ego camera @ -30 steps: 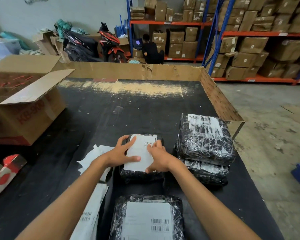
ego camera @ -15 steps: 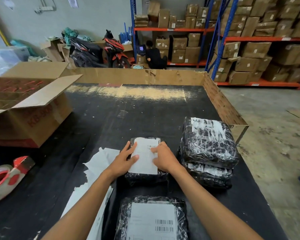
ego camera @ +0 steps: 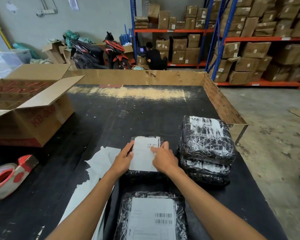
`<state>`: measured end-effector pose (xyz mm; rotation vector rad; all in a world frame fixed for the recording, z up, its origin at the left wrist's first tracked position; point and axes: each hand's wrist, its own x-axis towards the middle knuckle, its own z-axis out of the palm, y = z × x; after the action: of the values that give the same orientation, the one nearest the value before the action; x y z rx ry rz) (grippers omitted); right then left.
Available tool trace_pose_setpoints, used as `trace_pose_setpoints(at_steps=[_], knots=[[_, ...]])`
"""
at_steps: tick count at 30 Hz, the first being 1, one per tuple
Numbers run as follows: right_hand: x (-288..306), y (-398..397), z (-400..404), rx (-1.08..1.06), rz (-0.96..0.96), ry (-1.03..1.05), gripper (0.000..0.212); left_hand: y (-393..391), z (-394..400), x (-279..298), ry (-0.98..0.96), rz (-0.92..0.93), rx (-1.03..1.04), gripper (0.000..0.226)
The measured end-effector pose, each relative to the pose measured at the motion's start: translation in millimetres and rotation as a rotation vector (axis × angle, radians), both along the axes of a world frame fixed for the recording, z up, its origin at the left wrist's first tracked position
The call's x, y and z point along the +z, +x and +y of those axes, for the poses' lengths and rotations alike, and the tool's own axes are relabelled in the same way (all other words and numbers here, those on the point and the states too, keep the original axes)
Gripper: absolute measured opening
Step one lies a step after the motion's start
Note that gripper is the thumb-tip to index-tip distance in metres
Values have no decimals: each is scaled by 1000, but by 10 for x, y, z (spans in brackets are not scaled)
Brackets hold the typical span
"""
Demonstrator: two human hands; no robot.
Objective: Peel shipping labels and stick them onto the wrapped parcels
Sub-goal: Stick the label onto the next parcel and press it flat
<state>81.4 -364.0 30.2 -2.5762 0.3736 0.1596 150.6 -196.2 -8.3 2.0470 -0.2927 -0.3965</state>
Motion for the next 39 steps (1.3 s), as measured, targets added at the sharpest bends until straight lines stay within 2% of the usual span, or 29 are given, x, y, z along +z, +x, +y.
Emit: trace_pose_setpoints(at_steps=[2, 4, 6, 8, 11, 17, 24, 29, 32, 39], knots=[[15, -77, 35, 7, 96, -39, 50, -45, 13, 16, -23, 63, 44, 54], [5, -125, 20, 5, 181, -26, 63, -86, 13, 27, -28, 116, 77, 56], [-10, -131, -14, -5, 196, -4, 79, -108, 8, -17, -49, 152, 81, 61], [-2, -113, -41, -20, 172, 38, 85, -130, 10, -24, -88, 175, 120, 60], [84, -146, -38, -26, 92, 134, 71, -256, -1, 90, -170, 146, 197, 48], [418, -319, 73, -26, -147, 281, 59, -491, 59, 571, -362, 27, 362, 52], [892, -888, 130, -53, -443, 442, 57, -805, 312, 971, -423, 18, 317, 49], [1062, -1367, 147, -89, -427, 572, 47, -1374, 388, 1274, -449, 3, 266, 44], [1143, -1668, 155, -106, -376, 615, 43, -1671, 443, 1426, -440, -12, 239, 49], [1234, -2372, 296, -117, -288, 562, 42, -2176, 668, 1235, -411, 37, 94, 41]])
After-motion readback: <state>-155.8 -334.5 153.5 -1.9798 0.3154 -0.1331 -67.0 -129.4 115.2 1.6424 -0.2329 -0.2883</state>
